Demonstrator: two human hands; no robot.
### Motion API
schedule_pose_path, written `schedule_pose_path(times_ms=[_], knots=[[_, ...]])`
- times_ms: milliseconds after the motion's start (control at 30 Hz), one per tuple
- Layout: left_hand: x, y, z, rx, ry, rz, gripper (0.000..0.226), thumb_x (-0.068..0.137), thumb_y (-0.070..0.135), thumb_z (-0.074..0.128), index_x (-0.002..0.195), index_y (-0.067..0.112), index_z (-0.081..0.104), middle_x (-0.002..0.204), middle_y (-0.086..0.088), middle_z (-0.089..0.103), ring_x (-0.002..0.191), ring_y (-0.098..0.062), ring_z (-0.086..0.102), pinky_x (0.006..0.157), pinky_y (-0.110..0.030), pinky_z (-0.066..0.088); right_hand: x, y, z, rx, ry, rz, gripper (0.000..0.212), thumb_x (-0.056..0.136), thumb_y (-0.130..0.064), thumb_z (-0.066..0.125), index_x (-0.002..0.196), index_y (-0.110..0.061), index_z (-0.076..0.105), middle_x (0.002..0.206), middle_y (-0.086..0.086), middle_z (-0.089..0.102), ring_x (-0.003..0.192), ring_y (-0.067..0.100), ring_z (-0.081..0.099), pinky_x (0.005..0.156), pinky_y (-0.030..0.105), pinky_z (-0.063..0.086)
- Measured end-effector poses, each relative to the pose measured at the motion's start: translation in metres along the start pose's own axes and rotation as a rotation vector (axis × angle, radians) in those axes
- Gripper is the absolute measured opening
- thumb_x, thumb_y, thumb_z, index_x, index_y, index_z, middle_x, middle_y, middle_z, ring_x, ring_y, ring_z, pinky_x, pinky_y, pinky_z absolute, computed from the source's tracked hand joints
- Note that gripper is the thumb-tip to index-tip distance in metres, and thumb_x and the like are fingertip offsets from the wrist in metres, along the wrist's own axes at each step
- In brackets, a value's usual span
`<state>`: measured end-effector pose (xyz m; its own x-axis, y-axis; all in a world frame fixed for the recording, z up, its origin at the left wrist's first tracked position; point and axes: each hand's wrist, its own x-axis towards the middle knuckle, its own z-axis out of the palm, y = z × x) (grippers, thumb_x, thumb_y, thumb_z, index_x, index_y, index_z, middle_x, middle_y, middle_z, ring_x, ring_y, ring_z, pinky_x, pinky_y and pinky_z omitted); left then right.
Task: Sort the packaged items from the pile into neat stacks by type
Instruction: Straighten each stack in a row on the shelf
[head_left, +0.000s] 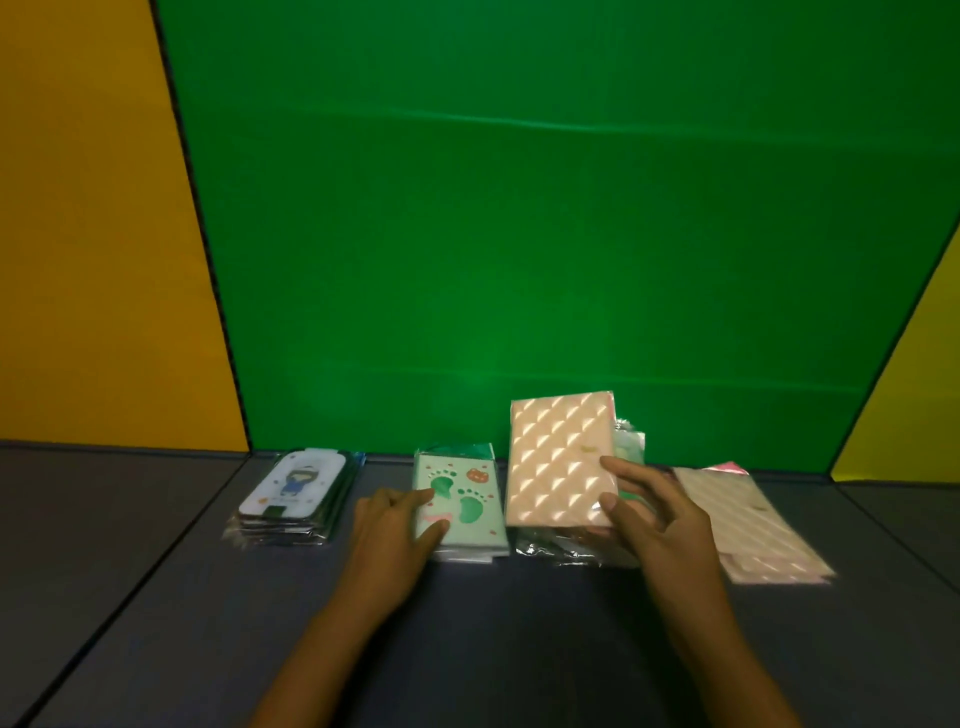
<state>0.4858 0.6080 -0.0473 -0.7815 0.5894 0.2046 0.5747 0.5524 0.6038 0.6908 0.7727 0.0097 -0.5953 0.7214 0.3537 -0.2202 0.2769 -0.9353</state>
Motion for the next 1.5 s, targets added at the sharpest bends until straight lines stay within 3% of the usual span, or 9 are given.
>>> schedule_pose_path(times_ms=[233, 433, 567, 667, 967, 1133, 1233, 1333, 1500], knots=[[0.003, -0.004, 0.0, 0.104, -0.057, 0.029, 0.055, 0.088, 0.048, 0.056, 0.138, 0.027, 0.044, 0.135, -0.003, 0.035, 0.127, -0.021, 0.031, 0.107, -0.036, 0.034, 0.003, 0.002, -0.009, -0.023, 0.059, -0.012, 0.032, 0.086, 0.002, 0.063, 0.11, -0.018, 0.069, 0.112, -0.004, 0.067, 0.093, 0.006, 0.068, 0.07, 0.018, 0.056], [0.017, 0.044, -0.003, 0.085, 0.101, 0.241, 0.044, 0.087, 0.029, 0.062, 0.129, 0.025, 0.052, 0.126, 0.003, 0.049, 0.117, -0.017, 0.046, 0.097, -0.032, 0.04, 0.01, 0.003, -0.042, -0.02, 0.126, -0.018, 0.032, 0.087, 0.002, 0.062, 0.111, -0.018, 0.069, 0.104, -0.007, 0.07, 0.089, 0.006, 0.069, 0.066, 0.017, 0.056], [0.022, 0.093, 0.007, 0.065, 0.115, 0.448, 0.035, 0.09, 0.029, 0.057, 0.125, 0.024, 0.055, 0.118, 0.004, 0.053, 0.109, -0.016, 0.051, 0.091, -0.031, 0.043, 0.017, 0.011, -0.081, -0.001, 0.2, -0.004, 0.032, 0.087, -0.004, 0.065, 0.108, -0.027, 0.072, 0.114, 0.0, 0.069, 0.105, 0.021, 0.066, 0.085, 0.04, 0.057], [0.028, 0.124, 0.023, 0.12, 0.117, 0.511, 0.035, 0.092, 0.037, 0.052, 0.125, 0.026, 0.053, 0.118, 0.005, 0.053, 0.108, -0.016, 0.052, 0.091, -0.033, 0.045, 0.026, 0.015, -0.114, 0.006, 0.245, -0.001, 0.029, 0.088, -0.007, 0.065, 0.109, -0.026, 0.071, 0.112, 0.004, 0.07, 0.101, 0.024, 0.069, 0.084, 0.043, 0.058], [0.027, 0.207, 0.086, 0.249, 0.106, 0.444, 0.041, 0.092, 0.045, 0.047, 0.131, 0.031, 0.048, 0.13, 0.006, 0.051, 0.114, -0.016, 0.051, 0.093, -0.033, 0.043, 0.056, 0.055, -0.225, -0.088, 0.203, 0.182, 0.026, 0.09, -0.003, 0.06, 0.107, -0.021, 0.07, 0.103, 0.006, 0.073, 0.083, 0.016, 0.072, 0.065, 0.029, 0.057], [0.024, 0.23, 0.106, 0.333, 0.107, 0.373, 0.057, 0.086, 0.057, 0.026, 0.128, 0.028, 0.052, 0.124, 0.002, 0.055, 0.108, -0.02, 0.054, 0.089, -0.036, 0.047, 0.071, 0.077, -0.245, -0.137, 0.105, 0.26, 0.024, 0.093, 0.001, 0.054, 0.105, -0.013, 0.068, 0.096, 0.007, 0.07, 0.067, 0.011, 0.07, 0.053, 0.018, 0.052], [0.019, 0.237, 0.114, 0.352, 0.113, 0.327, 0.046, 0.091, 0.05, 0.042, 0.129, 0.026, 0.05, 0.127, 0.0, 0.053, 0.109, -0.022, 0.054, 0.089, -0.037, 0.047, 0.078, 0.094, -0.251, -0.361, 0.006, 0.206, 0.022, 0.094, -0.006, 0.055, 0.108, -0.017, 0.068, 0.094, -0.001, 0.068, 0.078, 0.015, 0.065, 0.063, 0.018, 0.052], [0.012, 0.242, 0.115, 0.363, 0.136, 0.307, 0.044, 0.091, 0.046, 0.046, 0.13, 0.025, 0.05, 0.127, 0.001, 0.054, 0.106, -0.022, 0.056, 0.086, -0.037, 0.048, 0.083, 0.108, -0.256, -0.647, -0.053, 0.06, 0.02, 0.091, -0.014, 0.06, 0.107, -0.022, 0.069, 0.092, -0.011, 0.061, 0.088, 0.017, 0.059, 0.084, 0.035, 0.049], [0.006, 0.242, 0.112, 0.345, 0.155, 0.273, 0.043, 0.091, 0.042, 0.05, 0.131, 0.026, 0.049, 0.126, 0.001, 0.054, 0.103, -0.021, 0.057, 0.085, -0.037, 0.049, 0.082, 0.111, -0.254, -0.869, -0.113, -0.02, 0.02, 0.094, -0.022, 0.056, 0.111, -0.027, 0.065, 0.1, -0.001, 0.053, 0.094, 0.016, 0.047, 0.081, 0.03, 0.039]])
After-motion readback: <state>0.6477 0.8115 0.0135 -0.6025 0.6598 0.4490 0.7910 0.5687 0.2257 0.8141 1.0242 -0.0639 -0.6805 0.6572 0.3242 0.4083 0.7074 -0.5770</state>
